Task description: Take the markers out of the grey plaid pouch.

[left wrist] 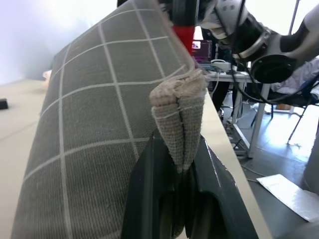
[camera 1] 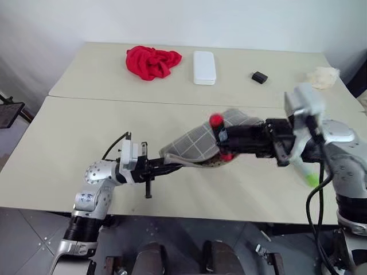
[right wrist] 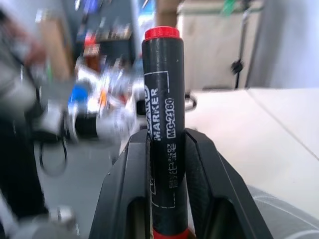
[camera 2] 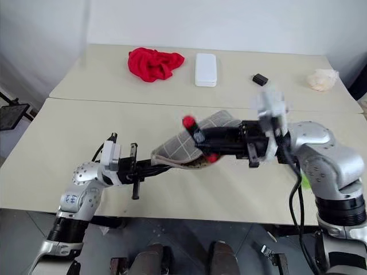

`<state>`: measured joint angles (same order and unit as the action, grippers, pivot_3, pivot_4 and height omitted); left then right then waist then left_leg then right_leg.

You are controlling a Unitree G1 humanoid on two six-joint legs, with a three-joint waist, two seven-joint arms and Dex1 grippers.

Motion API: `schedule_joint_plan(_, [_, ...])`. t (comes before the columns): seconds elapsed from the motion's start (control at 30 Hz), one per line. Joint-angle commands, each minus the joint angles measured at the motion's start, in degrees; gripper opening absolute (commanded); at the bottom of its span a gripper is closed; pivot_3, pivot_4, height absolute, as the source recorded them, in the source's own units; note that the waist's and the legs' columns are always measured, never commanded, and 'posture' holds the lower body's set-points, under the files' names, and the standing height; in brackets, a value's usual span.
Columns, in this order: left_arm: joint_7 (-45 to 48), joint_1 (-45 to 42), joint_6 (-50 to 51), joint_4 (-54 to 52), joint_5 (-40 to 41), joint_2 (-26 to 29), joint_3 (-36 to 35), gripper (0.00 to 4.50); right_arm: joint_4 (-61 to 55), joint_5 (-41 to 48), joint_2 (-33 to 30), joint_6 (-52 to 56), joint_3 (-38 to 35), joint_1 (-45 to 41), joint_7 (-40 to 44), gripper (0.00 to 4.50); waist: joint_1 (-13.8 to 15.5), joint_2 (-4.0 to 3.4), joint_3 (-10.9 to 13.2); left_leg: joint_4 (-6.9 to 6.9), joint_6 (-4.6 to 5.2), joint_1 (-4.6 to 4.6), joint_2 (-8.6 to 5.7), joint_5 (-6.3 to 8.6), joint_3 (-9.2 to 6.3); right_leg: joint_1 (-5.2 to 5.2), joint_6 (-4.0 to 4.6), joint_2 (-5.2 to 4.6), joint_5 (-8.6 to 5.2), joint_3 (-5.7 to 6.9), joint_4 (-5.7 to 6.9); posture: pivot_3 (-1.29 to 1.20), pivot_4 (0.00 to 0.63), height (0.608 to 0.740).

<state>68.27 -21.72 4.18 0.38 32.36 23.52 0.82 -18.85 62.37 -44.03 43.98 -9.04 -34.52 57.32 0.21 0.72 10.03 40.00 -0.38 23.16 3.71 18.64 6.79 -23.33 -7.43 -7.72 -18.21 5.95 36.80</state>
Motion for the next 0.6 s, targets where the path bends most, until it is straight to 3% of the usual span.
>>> schedule_joint_plan(0.03, [-1.29, 1.38, 1.61, 2.14, -0.14, 1.13, -1.97, 0.0, 2.71, 7.41, -4.24, 3.36, -12.9, -1.2, -7.47, 0.6, 0.02, 0.0, 0.0, 0.0, 0.0, 0.0, 0.0, 0.0, 0.0, 0.0, 0.0, 0.0, 0.0, 0.0, -0.02, 0.0, 0.15, 0.74])
schedule_joint_plan(0.3, [-4.01, -0.87, 9.69, 0.97, 6.46, 0.1, -2.93, 0.0, 1.83, 20.9, -5.53, 8.75, -16.46, 2.29, -12.11, 0.6, -0.12, 0.0, 0.0, -0.05, 0.01, 0.0, 0.0, 0.01, 0.04, -0.02, 0.0, 0.03, 0.0, -0.02, -0.03, 0.0, 0.15, 0.74])
schedule_joint_plan(0.5, [-4.83, -2.29, 16.78, -0.34, 10.78, 0.8, -3.56, 0.0, 4.02, 42.88, -2.65, 9.3, -15.71, 5.51, -26.06, 0.6, 0.03, 0.01, 0.01, -0.04, 0.02, 0.0, 0.0, 0.01, 0.02, 0.0, 0.0, 0.02, 0.0, -0.03, -0.04, 0.0, 0.15, 0.74])
schedule_joint_plan(0.6, [-5.52, -2.65, 12.96, 1.03, 6.66, 1.48, -3.73, 0.0, 4.63, 50.15, 1.65, 4.31, -17.01, 4.65, -35.91, 0.6, 0.05, 0.02, 0.01, -0.03, 0.02, 0.01, 0.0, 0.01, 0.04, -0.01, 0.0, 0.02, 0.0, -0.03, -0.04, 0.0, 0.15, 0.74])
